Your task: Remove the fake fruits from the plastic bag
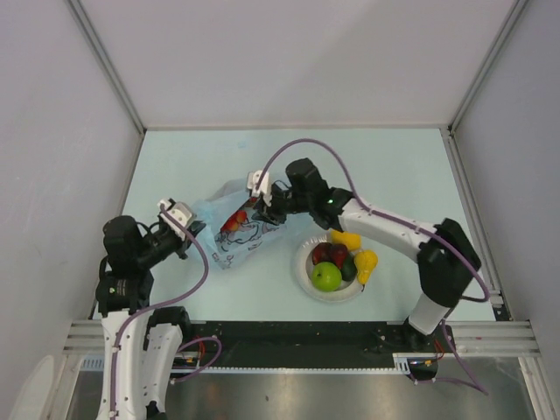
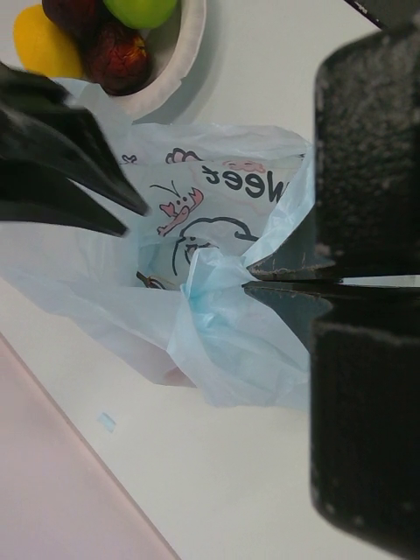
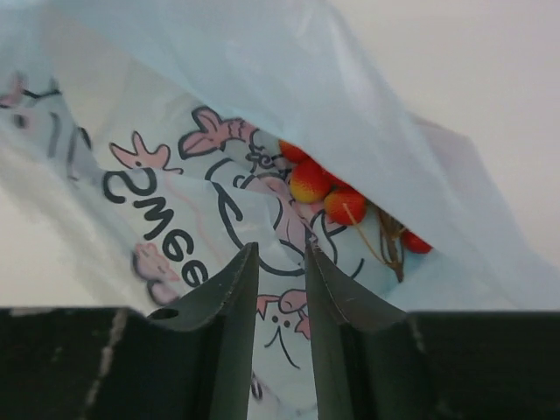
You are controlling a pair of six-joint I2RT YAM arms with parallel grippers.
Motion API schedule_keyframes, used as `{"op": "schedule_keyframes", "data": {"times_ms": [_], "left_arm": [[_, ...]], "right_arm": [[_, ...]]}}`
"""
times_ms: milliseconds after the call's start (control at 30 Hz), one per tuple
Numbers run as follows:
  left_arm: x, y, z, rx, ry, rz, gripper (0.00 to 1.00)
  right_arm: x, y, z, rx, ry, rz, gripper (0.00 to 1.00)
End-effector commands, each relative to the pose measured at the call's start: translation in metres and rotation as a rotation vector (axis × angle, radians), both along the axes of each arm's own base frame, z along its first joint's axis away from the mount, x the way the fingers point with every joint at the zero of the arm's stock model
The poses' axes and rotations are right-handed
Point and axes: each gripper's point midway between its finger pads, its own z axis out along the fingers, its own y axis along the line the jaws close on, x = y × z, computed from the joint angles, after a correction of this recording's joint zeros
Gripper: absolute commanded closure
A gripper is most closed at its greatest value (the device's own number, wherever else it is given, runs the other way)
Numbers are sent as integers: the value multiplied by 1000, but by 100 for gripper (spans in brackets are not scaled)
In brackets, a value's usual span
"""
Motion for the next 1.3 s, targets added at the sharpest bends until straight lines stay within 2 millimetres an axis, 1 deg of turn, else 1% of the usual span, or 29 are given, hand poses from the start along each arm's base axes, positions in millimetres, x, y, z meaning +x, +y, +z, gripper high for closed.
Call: {"op": "schedule_keyframes", "data": {"times_ms": [0, 33, 67, 100, 133, 200, 267, 367, 500, 533, 600, 633, 667, 700, 733, 767, 800, 833, 867, 900, 933, 967, 1000, 1033, 1067, 1100, 1133, 1200, 1267], "left_arm": [[-4, -2, 26, -36, -45, 7, 100], [-4, -2, 28, -47, -42, 9, 100], [-3, 0, 30, -49, -47, 17, 100], [-4, -1, 31, -55, -45, 13, 100], [-4, -1, 31, -57, -43, 15, 100], [-5, -1, 30, -59, -37, 17, 100], [-5, 0, 28, -55, -37, 19, 100], [-6, 0, 27, -58, -32, 21, 100], [-6, 0, 30, -67, -36, 20, 100], [-6, 0, 31, -67, -37, 20, 100], [-4, 2, 37, -65, -49, 32, 100], [-2, 4, 46, -66, -65, 47, 100], [7, 10, 60, -63, -118, 82, 100], [17, 12, 65, -73, -118, 94, 100], [22, 13, 83, -68, -164, 97, 100], [31, 16, 100, -63, -223, 102, 100], [39, 17, 110, -75, -235, 109, 100], [51, 19, 125, -78, -253, 108, 100], [58, 18, 139, -77, -288, 95, 100], [64, 18, 149, -88, -297, 94, 100], [76, 20, 168, -93, -320, 90, 100], [80, 19, 179, -100, -331, 82, 100], [85, 19, 189, -117, -338, 85, 100], [87, 19, 214, -123, -398, 85, 100], [96, 21, 220, -131, -406, 90, 100], [98, 21, 228, -140, -426, 90, 100], [97, 21, 244, -137, -478, 86, 100], [100, 21, 249, -137, -486, 78, 100], [93, 17, 240, -105, -463, 51, 100]], "right_arm": [[32, 31, -22, -50, -107, -91, 71], [40, 32, -30, -64, -108, -119, 69], [55, 33, -43, -81, -122, -179, 64], [62, 33, -46, -81, -133, -211, 57], [70, 36, -43, -62, -156, -236, 57], [84, 34, -50, -74, -181, -299, 57], [92, 33, -51, -79, -198, -327, 57], [96, 31, -62, -108, -200, -332, 55], [96, 31, -78, -140, -200, -304, 47], [100, 32, -85, -148, -208, -309, 46], [116, 27, -88, -162, -266, -359, 40], [127, 27, -83, -138, -306, -391, 37], [141, 28, -69, -118, -349, -423, 34], [159, 24, -56, -102, -401, -441, 32], [178, 20, -58, -115, -420, -481, 31], [202, 27, -15, -43, -467, -518, 31], [229, 15, 1, -29, -469, -572, 31], [250, 9, 15, -4, -484, -630, 31], [273, 10, 48, 65, -529, -674, 30], [287, 2, 60, 77, -561, -703, 30], [303, -12, 72, 89, -589, -744, 29], [314, -17, 97, 136, -626, -780, 29], [321, -25, 109, 168, -631, -816, 27], [328, -38, 119, 186, -643, -873, 26], [326, -44, 135, 210, -669, -894, 26], [324, -46, 141, 208, -688, -902, 26], [320, -45, 145, 205, -697, -913, 26], [312, -46, 144, 186, -657, -920, 26], [298, -35, 133, 146, -640, -890, 26]]}}
